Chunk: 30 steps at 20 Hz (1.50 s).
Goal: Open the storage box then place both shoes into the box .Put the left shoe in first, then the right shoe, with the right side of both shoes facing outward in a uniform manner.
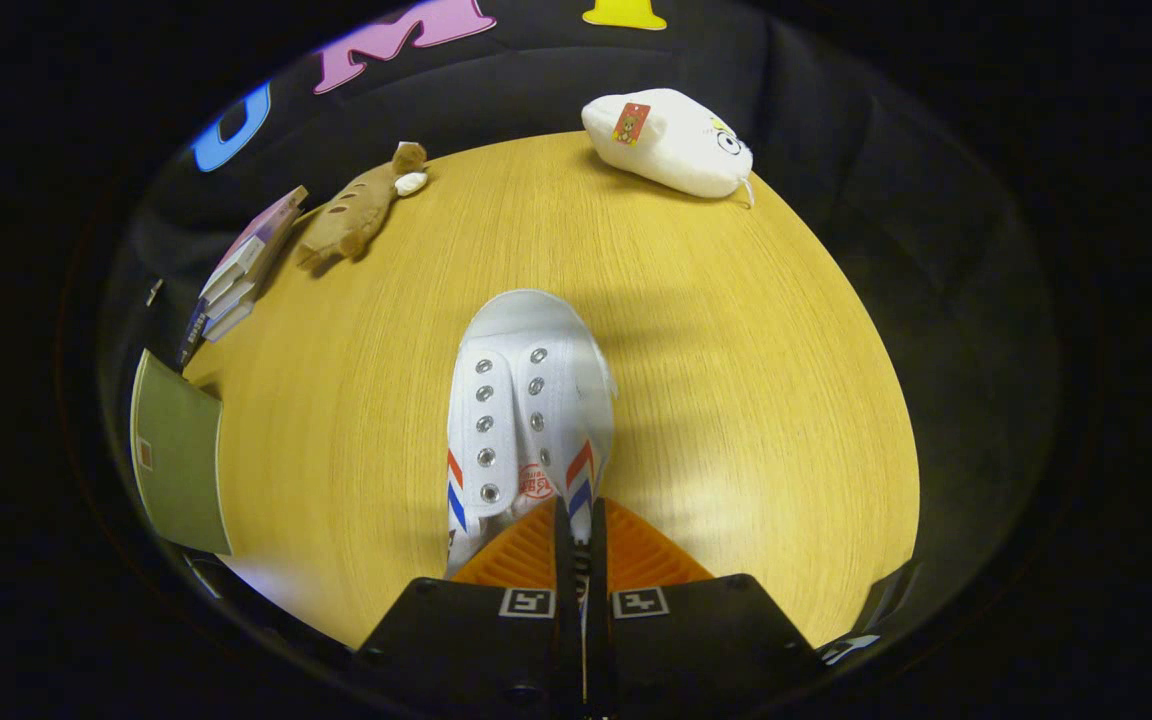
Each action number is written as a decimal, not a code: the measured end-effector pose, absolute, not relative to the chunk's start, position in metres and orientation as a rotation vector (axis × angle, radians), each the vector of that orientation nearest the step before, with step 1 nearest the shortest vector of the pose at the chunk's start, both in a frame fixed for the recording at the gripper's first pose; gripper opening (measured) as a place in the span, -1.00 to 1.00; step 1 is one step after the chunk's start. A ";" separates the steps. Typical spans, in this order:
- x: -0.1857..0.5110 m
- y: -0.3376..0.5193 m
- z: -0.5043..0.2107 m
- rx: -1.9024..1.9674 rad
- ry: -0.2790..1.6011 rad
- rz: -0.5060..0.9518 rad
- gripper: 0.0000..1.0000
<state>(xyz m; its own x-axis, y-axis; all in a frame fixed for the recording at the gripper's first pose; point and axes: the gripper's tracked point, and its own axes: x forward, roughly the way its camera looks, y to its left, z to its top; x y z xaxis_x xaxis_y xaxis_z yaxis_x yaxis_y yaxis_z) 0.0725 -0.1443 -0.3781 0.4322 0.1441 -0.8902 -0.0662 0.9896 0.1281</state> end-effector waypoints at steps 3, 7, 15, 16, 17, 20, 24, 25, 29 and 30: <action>0.065 -0.127 -0.364 0.160 1.114 0.127 -0.88; 0.051 -0.095 -0.332 0.159 1.088 0.156 -0.88; 0.014 0.028 -0.233 0.248 1.014 0.225 -0.89; 0.010 0.047 -0.220 0.265 1.000 0.234 -0.89; 0.005 0.066 -0.207 0.279 0.985 0.245 -0.89; -0.011 0.132 -0.172 0.341 0.949 0.287 -0.88; -0.039 0.224 -0.146 0.423 0.950 0.368 -0.89; -0.044 0.244 -0.143 0.427 0.956 0.390 -0.89; -0.064 0.309 -0.152 0.391 0.994 0.455 -0.89; -0.068 0.322 -0.154 0.385 1.002 0.471 -0.88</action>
<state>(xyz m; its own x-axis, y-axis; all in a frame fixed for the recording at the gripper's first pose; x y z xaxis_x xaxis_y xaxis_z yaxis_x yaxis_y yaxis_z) -0.0678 0.3220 -0.1545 0.4537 0.5422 -0.7072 -0.1989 0.8352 0.5127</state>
